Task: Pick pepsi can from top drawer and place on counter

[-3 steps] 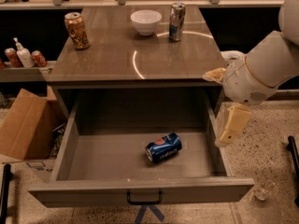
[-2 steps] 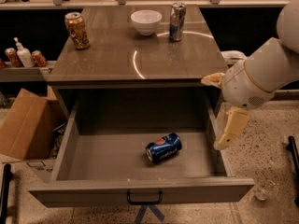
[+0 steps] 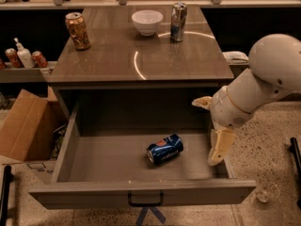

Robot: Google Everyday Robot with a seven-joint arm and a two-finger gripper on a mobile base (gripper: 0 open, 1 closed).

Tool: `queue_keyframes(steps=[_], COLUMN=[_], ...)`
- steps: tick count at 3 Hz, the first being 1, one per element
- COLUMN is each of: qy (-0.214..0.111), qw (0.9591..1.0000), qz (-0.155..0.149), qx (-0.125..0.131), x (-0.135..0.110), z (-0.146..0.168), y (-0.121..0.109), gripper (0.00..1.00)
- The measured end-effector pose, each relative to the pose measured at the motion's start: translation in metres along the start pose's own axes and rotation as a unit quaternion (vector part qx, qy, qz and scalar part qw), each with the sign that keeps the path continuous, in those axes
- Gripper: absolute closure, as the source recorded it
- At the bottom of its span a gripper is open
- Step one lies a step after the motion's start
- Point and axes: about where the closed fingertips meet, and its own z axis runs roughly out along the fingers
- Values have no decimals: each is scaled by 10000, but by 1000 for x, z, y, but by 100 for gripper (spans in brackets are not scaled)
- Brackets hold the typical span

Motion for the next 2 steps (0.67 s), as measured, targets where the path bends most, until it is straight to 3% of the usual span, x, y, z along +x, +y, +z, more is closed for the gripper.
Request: queue_keyframes(steps=[2], qy=[-76], qw=[9996], qz=[-172], qx=[-208], x=[17], z=[58], y=[-15], gripper=[0])
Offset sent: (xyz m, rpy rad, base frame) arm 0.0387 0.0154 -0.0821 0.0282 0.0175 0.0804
